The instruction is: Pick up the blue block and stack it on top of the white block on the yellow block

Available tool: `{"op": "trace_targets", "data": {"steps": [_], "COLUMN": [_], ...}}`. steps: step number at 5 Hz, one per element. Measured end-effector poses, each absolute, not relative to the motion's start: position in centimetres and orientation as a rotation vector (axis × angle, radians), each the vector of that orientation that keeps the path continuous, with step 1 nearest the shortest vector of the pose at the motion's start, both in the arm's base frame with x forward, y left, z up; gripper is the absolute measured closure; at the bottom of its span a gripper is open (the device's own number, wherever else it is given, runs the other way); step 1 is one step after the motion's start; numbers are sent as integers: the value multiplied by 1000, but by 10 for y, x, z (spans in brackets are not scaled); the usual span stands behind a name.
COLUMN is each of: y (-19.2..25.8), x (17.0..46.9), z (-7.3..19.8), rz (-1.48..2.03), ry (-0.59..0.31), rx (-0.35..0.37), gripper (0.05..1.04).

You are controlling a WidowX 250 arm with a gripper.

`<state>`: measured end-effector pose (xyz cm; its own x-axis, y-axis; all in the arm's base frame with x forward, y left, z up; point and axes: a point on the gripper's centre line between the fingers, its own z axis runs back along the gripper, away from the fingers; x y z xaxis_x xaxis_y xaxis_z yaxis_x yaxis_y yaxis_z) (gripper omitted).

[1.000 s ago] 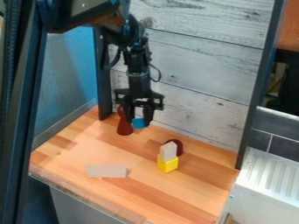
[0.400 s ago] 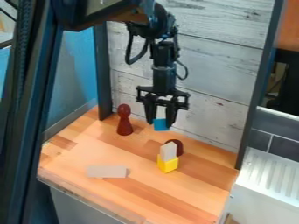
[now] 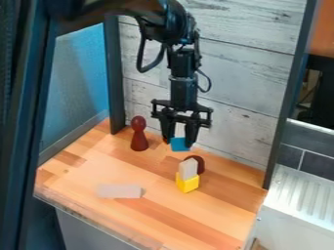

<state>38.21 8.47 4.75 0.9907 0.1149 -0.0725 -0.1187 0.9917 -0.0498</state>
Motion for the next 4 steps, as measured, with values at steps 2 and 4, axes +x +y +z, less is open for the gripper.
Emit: {"op": "trace_targets", "data": {"steps": [2,4], "y": [80,73], "x": [378,377], "z": [45,43], "rz": [122,103], "ry": [93,104], "rx": [-48,-38], "gripper": [550,550]}}
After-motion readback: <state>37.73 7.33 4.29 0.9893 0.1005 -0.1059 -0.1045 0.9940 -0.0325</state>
